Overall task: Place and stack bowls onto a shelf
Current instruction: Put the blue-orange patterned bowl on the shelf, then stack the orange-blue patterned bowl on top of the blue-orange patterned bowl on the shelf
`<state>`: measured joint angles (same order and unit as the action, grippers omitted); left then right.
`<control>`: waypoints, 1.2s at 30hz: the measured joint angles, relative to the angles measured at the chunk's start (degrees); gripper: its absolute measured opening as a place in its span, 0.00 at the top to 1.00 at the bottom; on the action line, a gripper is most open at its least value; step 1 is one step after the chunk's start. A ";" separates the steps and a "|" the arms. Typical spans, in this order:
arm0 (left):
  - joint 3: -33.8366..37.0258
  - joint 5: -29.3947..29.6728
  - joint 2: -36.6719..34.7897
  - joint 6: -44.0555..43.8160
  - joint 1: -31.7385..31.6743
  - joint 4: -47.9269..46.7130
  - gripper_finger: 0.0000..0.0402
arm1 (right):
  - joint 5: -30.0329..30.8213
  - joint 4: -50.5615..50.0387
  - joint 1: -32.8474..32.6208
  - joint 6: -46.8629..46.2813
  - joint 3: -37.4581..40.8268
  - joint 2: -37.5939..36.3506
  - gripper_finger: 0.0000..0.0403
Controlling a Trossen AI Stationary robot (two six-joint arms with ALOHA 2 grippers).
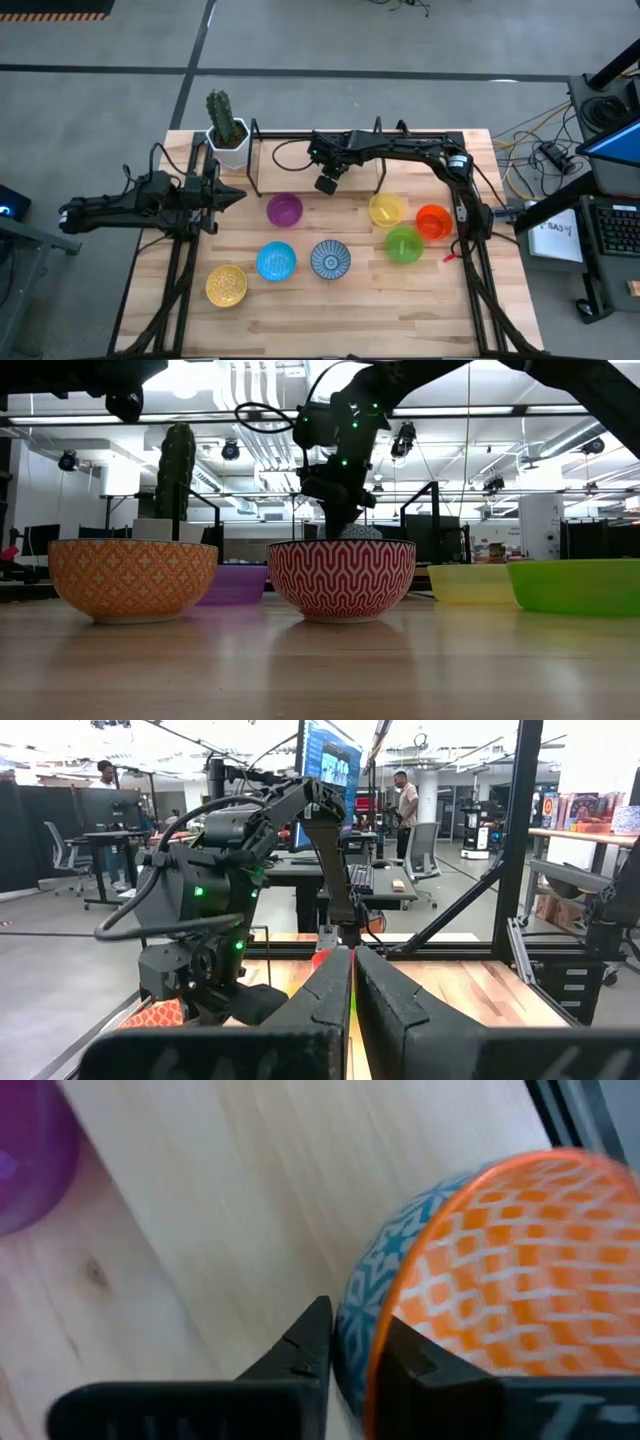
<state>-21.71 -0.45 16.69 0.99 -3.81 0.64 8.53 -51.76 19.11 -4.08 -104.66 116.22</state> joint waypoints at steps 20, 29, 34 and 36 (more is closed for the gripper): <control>0.00 0.00 0.00 0.01 0.00 -0.04 1.00 | 0.03 -0.44 -0.02 -1.13 -1.84 0.51 0.61; 0.00 0.00 0.00 -0.46 0.02 -0.73 1.00 | -4.28 -4.74 -2.84 0.66 -7.63 -1.28 0.61; 0.00 -0.14 0.05 -4.01 0.05 -0.86 1.00 | -4.06 -4.40 -8.03 3.77 -4.97 -6.52 0.65; 0.02 -1.02 0.48 -6.36 0.07 -1.48 1.00 | -3.95 -3.39 -10.75 4.10 -2.84 -9.47 0.66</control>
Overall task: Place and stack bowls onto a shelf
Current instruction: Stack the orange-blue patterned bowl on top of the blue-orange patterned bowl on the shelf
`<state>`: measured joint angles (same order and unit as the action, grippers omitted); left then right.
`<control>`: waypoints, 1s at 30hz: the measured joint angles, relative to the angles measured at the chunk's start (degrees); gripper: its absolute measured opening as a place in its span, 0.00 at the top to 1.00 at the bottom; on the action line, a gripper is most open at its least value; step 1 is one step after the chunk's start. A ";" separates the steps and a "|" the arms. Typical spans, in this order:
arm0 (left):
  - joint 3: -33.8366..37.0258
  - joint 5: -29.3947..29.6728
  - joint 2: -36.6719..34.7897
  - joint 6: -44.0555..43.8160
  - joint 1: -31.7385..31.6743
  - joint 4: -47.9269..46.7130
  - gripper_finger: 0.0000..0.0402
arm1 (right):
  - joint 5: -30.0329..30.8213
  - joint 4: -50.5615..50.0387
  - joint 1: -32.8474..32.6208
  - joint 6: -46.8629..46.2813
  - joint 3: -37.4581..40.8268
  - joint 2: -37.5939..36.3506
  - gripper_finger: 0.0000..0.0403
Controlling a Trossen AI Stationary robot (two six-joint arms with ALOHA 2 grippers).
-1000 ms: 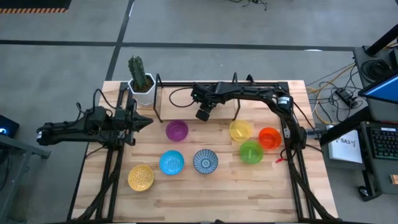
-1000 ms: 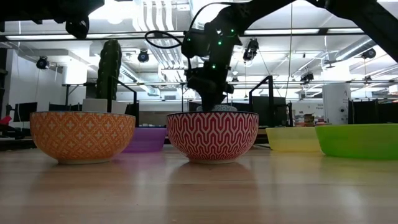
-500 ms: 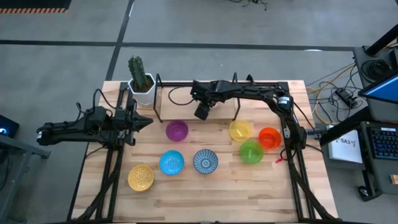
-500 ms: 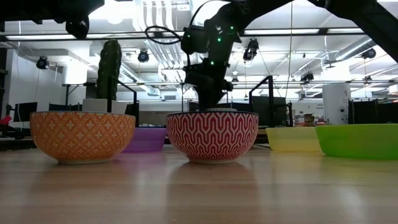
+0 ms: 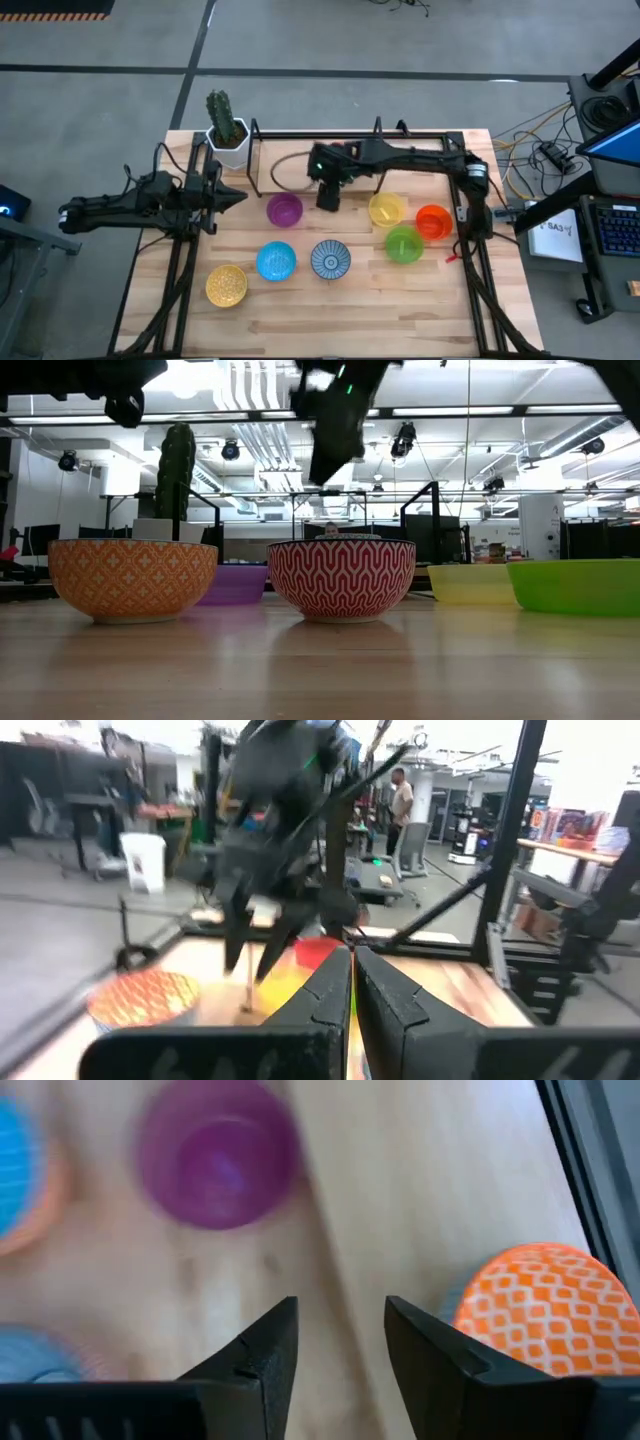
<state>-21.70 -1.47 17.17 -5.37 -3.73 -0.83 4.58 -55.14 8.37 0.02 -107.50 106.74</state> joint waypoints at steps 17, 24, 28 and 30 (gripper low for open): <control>3.22 -0.69 11.61 -21.47 2.85 12.86 1.00 | -0.05 38.25 -16.44 -0.21 41.16 -29.38 0.76; 2.73 -0.74 18.08 -27.48 6.20 16.41 1.00 | 0.02 48.38 -16.77 -3.75 54.78 -36.99 0.79; 0.23 -0.73 22.51 -31.51 9.24 16.25 1.00 | 0.02 51.29 -16.77 -3.60 58.82 -39.49 0.81; -1.74 -0.73 25.04 -33.45 10.73 16.28 1.00 | 0.02 51.70 -16.77 -3.51 59.96 -40.55 0.81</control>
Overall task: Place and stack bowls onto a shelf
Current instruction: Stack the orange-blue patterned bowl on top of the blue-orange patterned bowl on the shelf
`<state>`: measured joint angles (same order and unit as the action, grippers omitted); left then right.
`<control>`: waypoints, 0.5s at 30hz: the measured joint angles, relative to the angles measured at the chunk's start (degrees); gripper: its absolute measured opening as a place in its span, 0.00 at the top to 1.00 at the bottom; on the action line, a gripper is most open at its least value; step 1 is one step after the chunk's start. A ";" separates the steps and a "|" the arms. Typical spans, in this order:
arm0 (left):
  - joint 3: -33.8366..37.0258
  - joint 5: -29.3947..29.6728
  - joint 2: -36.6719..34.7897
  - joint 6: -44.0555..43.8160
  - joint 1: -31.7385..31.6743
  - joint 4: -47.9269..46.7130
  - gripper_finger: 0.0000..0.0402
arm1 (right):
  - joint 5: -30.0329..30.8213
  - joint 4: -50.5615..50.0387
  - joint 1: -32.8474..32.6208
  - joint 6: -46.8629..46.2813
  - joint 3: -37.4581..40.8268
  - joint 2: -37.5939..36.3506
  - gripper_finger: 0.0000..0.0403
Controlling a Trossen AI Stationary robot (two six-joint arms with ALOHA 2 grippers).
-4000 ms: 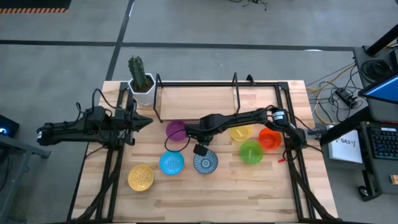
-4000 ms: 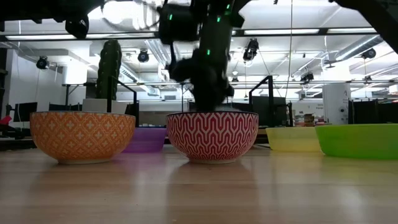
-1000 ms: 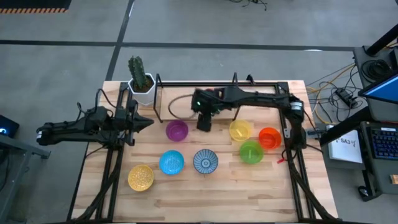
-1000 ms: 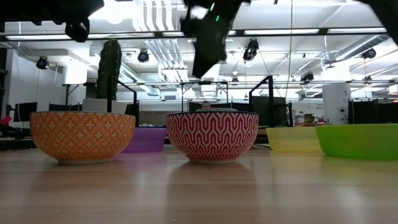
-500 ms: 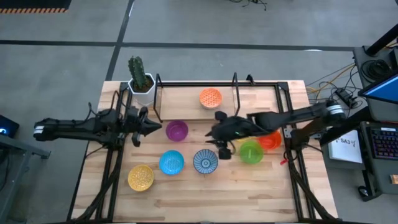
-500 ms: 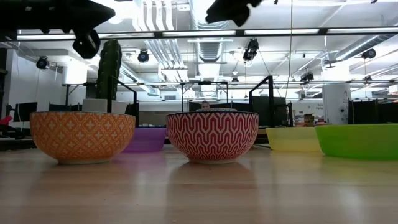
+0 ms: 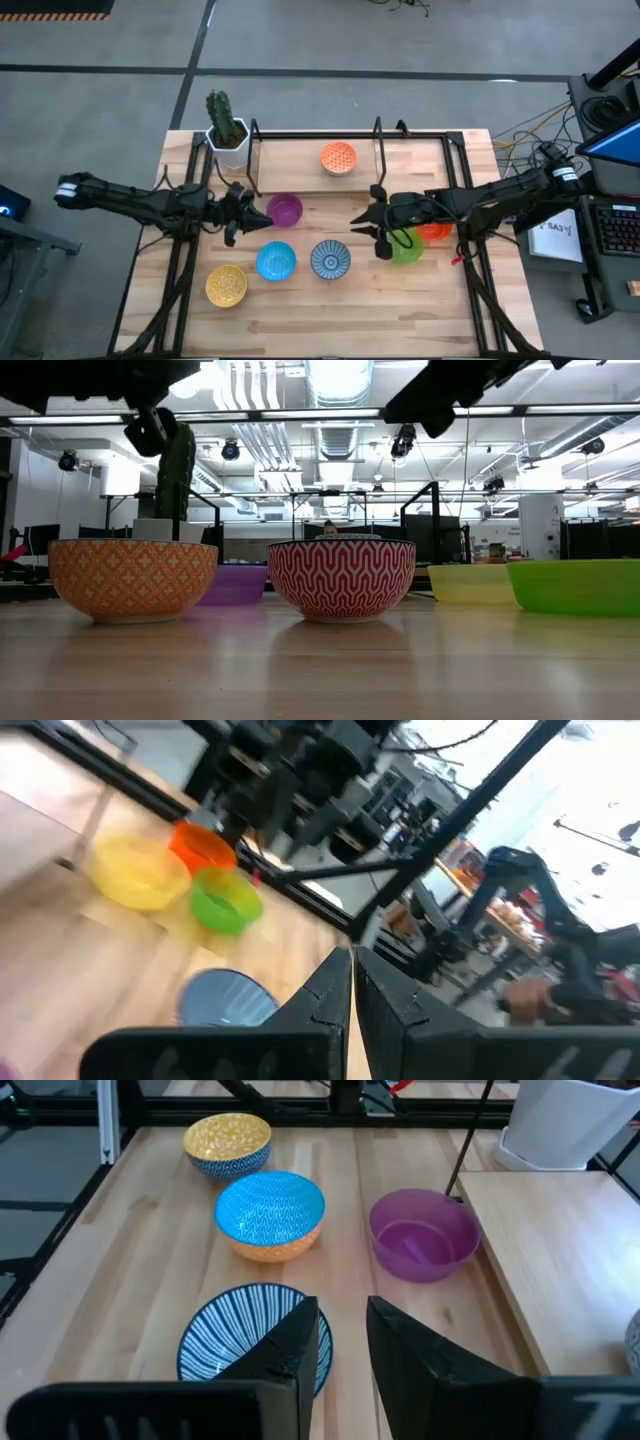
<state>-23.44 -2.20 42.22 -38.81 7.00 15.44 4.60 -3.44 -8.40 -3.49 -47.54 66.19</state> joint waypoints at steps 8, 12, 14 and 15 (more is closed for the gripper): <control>-11.76 0.65 10.00 -8.25 4.21 -22.26 1.00 | 0.00 -0.12 0.02 4.76 1.41 -2.57 0.83; -19.61 1.74 16.63 -12.82 6.51 -39.29 1.00 | -0.02 -0.51 0.02 5.63 1.50 -4.08 0.83; -23.35 1.75 20.35 -14.73 7.82 -46.81 1.00 | -0.02 -0.56 0.02 5.62 1.93 -4.62 0.83; -25.14 1.75 22.23 -15.23 8.48 -50.26 1.00 | -0.02 -0.48 0.02 5.64 2.14 -4.81 0.83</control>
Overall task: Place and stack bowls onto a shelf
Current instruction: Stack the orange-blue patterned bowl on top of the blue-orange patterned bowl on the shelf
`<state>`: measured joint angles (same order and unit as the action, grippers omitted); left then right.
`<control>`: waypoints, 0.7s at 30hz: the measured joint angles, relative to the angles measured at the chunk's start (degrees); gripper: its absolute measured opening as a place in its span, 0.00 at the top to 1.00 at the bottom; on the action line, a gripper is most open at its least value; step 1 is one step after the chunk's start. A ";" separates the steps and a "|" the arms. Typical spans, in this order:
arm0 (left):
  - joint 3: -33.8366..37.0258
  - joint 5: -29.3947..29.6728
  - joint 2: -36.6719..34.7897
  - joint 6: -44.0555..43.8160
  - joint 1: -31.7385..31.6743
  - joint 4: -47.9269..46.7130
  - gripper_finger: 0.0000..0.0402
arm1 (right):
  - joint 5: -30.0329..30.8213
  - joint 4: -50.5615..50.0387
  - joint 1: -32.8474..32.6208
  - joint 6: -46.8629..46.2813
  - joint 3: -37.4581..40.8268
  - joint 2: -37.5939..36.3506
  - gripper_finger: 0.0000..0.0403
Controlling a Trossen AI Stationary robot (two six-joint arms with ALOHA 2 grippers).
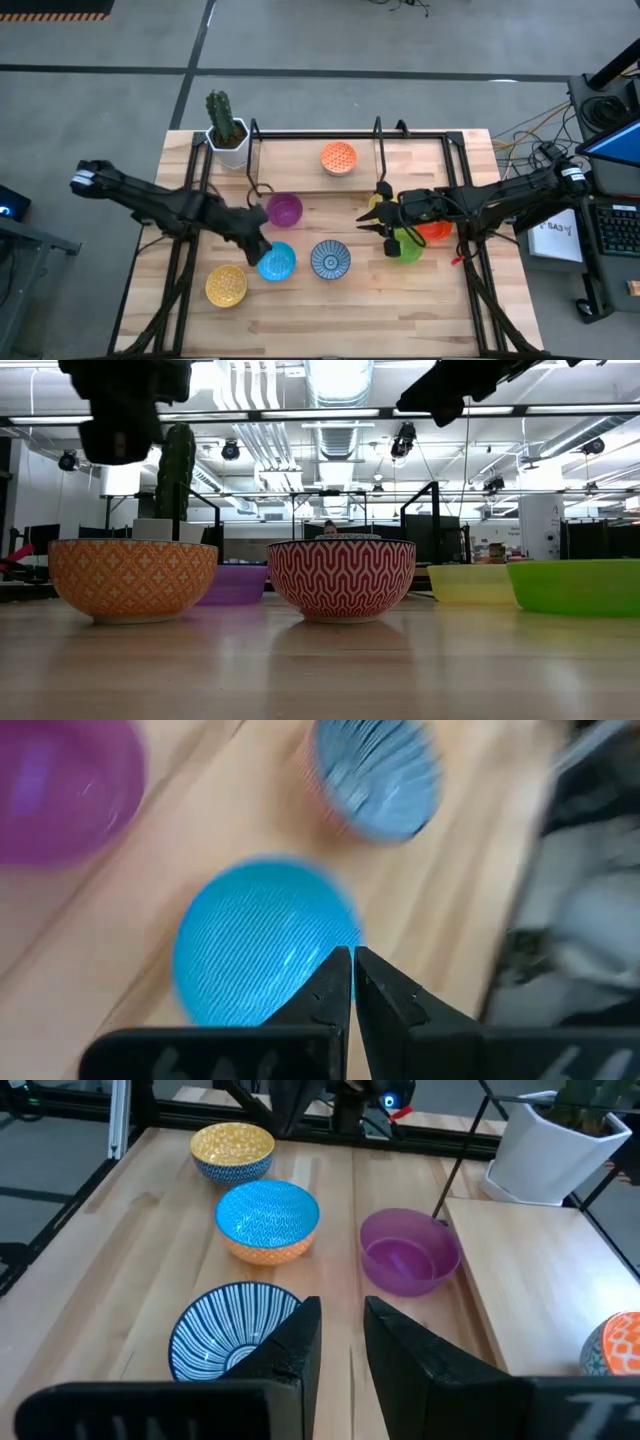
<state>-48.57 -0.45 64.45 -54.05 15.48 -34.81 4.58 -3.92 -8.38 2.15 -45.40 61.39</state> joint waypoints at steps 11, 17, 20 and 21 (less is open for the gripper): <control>-10.63 -0.09 16.70 14.73 4.62 -11.74 0.99 | -0.09 -0.73 0.00 0.02 0.97 2.26 0.83; -10.80 2.96 21.56 17.16 4.53 -14.71 0.88 | -0.15 -1.70 0.00 -0.02 1.35 2.47 0.83; -10.80 4.35 22.87 16.92 4.53 -16.60 0.80 | -0.28 -1.79 0.00 0.53 1.59 2.47 0.84; -10.80 5.24 23.15 16.87 4.53 -17.08 0.78 | -0.28 -1.76 0.00 0.85 1.62 2.47 0.84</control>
<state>-59.37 4.80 87.59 -37.18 20.01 -51.90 4.29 -5.68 -8.38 3.01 -43.78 63.86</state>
